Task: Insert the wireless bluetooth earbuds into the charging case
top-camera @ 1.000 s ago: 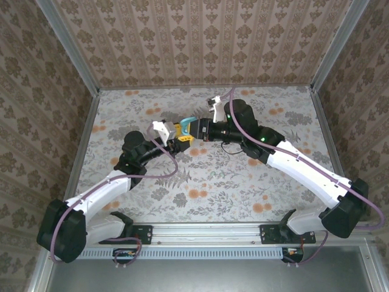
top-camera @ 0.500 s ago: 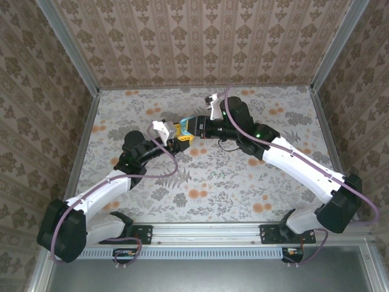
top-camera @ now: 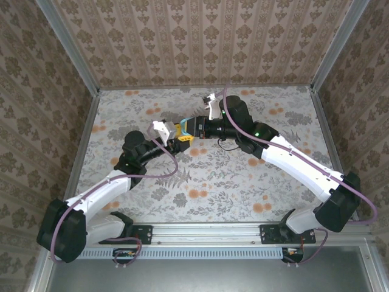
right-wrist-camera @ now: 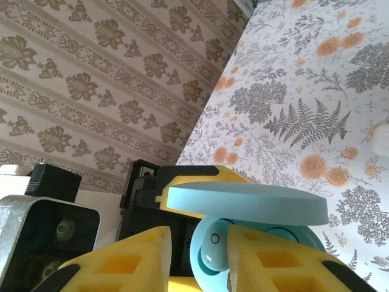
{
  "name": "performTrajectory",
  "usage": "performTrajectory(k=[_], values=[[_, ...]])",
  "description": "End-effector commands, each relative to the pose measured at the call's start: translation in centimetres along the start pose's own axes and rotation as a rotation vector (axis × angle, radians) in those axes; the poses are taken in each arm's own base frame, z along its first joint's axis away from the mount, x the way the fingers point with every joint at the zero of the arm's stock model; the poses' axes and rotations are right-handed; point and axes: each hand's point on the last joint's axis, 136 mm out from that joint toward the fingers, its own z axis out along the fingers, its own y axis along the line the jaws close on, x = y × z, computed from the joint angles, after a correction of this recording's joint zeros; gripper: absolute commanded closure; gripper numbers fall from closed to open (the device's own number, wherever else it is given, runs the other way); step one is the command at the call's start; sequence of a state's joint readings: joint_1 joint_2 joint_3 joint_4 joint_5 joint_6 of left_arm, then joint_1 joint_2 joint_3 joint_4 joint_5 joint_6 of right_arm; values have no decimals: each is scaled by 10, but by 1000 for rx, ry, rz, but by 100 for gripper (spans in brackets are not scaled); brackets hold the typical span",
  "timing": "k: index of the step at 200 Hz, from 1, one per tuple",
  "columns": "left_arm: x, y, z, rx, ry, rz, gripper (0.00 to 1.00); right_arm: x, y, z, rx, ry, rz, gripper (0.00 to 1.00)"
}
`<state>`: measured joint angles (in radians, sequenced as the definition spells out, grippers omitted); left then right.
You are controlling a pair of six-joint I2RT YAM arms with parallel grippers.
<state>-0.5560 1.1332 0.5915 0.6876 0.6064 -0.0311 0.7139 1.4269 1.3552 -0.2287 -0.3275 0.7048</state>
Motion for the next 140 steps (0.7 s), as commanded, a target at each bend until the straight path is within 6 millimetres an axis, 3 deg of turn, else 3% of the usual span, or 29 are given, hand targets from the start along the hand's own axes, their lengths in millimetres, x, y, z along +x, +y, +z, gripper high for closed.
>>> performTrajectory(k=[1,44,49,62,79,105,122,140], values=[[-27,-6,5,38,-67,39,63,0,7,2,-24,19,-27,68],[-24,-4,5,25,-53,34,63,-5,10,-9,-30,-26,-48,68],[-23,-3,4,20,-47,30,63,-10,19,-21,-50,-53,-68,67],[-20,-2,4,12,-39,28,63,-11,21,-33,-38,-75,-90,67],[-17,-3,4,19,-31,27,63,-18,12,-49,11,-121,-97,66],[-15,-12,4,73,-27,30,63,-33,-16,-65,113,-162,-29,64],[-14,-19,5,118,-21,28,63,-39,-31,-63,147,-135,22,61],[-14,-27,7,165,-6,30,63,-44,-33,-52,112,-74,73,58]])
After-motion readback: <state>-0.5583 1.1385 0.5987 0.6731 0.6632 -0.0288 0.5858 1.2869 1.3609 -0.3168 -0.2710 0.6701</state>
